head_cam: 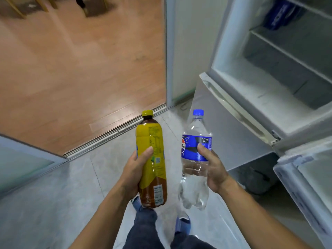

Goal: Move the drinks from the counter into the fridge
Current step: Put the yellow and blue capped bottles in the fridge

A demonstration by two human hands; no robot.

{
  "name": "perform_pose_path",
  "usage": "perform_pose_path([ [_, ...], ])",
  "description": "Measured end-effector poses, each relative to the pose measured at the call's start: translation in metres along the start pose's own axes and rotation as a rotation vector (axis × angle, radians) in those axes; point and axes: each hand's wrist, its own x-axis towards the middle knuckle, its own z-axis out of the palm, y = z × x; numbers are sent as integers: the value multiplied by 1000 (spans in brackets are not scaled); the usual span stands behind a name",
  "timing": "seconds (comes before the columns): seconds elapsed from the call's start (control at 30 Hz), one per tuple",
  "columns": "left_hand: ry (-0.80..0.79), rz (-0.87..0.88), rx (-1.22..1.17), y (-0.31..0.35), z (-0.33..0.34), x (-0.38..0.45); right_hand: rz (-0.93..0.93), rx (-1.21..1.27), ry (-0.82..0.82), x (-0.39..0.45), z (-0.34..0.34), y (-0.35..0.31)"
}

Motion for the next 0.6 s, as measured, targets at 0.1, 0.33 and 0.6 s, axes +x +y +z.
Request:
perform_pose_path([
  [0.1,-76,-20,28,28,0,54,-15,66,134,29,6,-14],
  [0.33,-307,-72,129,117,28,161,-166,273,471,72,27,-53],
  [0.6,-523,49,237,178,123,240,-474,327,848,92,-2,-114],
])
